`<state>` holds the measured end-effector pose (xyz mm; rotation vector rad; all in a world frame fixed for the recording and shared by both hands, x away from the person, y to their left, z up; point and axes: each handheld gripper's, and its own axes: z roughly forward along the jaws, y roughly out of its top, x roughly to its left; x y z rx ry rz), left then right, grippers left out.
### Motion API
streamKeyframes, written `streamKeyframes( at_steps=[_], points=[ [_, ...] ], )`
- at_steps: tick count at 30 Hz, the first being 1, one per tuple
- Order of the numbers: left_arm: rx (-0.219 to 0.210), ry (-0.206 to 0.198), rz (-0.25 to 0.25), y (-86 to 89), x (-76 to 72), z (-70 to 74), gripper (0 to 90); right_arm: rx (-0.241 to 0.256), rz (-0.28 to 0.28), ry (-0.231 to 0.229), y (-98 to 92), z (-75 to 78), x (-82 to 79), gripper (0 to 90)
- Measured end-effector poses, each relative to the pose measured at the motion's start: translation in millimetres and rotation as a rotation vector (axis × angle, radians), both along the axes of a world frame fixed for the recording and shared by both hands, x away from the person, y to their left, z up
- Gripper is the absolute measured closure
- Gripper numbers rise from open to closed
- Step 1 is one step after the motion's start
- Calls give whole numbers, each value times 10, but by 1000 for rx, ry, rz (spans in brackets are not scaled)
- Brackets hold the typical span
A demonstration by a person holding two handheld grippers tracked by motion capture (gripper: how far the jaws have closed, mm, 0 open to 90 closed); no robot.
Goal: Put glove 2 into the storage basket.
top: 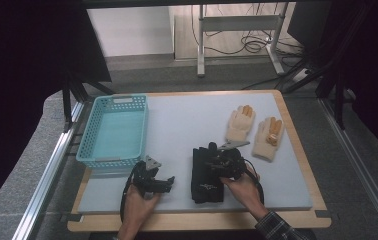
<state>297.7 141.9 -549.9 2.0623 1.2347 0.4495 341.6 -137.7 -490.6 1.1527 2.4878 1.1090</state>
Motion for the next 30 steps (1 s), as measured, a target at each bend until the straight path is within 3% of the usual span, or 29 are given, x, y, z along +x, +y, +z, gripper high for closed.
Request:
streamKeyframes(
  at_steps=[2,4,5,7,8,9,13,18,21,24,30],
  points=[
    [-1,-1,1,-1,0,-1,72,-18,29,-6,36,-22,-3,461],
    [-1,-1,1,-1,0,-1,72,-45,46,-13,117,-111,-8,453],
    [-2,-1,3,-3,-1,-2,72,-129,59,-42,218,-250,-28,575],
    [-1,-1,2,-3,0,-1,72,-108,50,-65,228,-255,-50,740],
    [-1,-1,2,-3,0,-1,72,-108,50,-65,228,-255,-50,740],
    [-1,-1,2,-3,1,-2,72,-128,60,-78,233,-209,-59,869],
    [-4,-2,3,-4,0,-2,73,-118,65,-78,182,-91,-71,878],
    [-2,-3,2,-2,1,-2,72,-87,70,-103,64,202,-111,878],
    [-2,-3,2,-3,1,-2,73,-82,73,-113,45,299,-130,877],
    [-2,-3,2,-2,1,-2,72,-83,72,-115,49,314,-134,877],
    [0,0,0,-1,0,0,72,-56,48,-79,38,100,-31,873]
  ],
)
